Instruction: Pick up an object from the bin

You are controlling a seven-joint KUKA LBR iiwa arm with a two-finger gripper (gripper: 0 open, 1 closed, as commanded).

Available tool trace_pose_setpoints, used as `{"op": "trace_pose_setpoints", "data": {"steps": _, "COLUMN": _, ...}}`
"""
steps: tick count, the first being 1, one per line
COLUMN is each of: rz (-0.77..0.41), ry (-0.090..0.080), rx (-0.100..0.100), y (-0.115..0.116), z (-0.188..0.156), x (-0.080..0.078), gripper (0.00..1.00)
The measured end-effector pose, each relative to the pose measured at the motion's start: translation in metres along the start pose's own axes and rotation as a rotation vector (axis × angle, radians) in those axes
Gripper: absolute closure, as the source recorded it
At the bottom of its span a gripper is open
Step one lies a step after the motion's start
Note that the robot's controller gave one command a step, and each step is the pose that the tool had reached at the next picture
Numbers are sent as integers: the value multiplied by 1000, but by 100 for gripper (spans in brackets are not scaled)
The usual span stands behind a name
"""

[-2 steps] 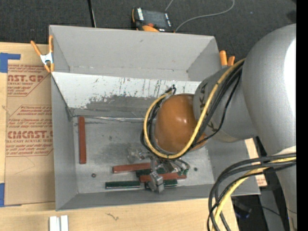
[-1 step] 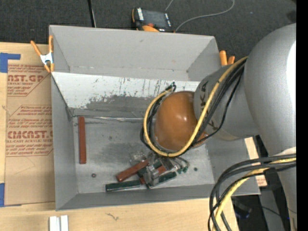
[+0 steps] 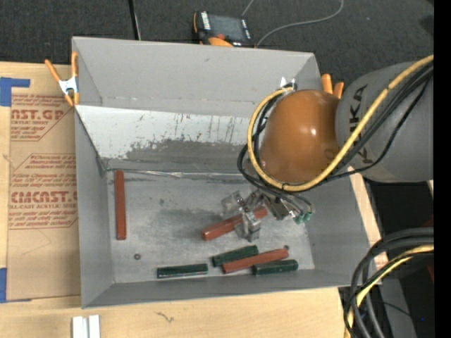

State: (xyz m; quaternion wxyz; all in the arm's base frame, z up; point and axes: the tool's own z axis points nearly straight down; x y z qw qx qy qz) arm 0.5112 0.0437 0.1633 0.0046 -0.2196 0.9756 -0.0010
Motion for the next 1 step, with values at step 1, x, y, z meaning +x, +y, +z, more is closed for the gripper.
{"op": "trace_pose_setpoints", "data": {"steps": 1, "rz": 25, "ry": 0, "rx": 0, "y": -7, "z": -75, "x": 20, "gripper": 100}}
